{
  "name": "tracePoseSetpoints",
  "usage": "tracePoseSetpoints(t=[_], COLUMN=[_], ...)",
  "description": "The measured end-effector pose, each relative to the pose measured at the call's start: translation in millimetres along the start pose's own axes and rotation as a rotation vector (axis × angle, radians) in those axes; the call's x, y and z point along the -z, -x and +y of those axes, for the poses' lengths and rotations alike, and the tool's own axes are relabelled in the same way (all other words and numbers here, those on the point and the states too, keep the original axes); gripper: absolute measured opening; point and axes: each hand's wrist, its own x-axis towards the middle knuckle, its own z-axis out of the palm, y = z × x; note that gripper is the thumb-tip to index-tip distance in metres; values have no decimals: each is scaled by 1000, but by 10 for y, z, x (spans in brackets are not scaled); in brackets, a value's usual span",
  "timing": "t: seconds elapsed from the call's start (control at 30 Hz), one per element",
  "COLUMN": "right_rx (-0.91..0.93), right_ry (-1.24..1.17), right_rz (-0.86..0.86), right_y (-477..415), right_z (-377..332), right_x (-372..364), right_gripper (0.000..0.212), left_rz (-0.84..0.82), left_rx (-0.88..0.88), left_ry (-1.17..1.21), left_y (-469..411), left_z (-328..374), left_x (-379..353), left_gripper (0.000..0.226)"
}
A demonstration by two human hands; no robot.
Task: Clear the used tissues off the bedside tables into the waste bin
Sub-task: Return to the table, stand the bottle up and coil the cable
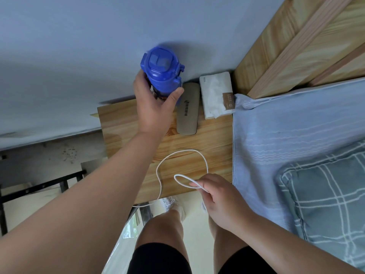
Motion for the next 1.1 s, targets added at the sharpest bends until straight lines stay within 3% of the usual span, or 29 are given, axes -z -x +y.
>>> tracePoseSetpoints(t=[0.47,0.67,0.87,1.0,1.1], right_rx=[-47,-87,-277,-325,-327], right_ry=[-63,-69,-202,-297,-354], right_rz=[19,42,15,-11,-61], right_y=[-76,-122,-190,-188,-201], right_z=[74,86,-74,-432,-830], right_x=[-58,-47,107,394,676], right_gripper=[34,32,44,39,26], left_rz=[134,185,122,15,-217], left_rx=[4,51,173,331,409], left_ry=[-23,-45,-197,-205,17], left_y=[104,132,217,775,1167], left_z=[-157,-256,-202,164,708], left_x=[48,-8,21,363,624], left_gripper=[71,79,86,23,49])
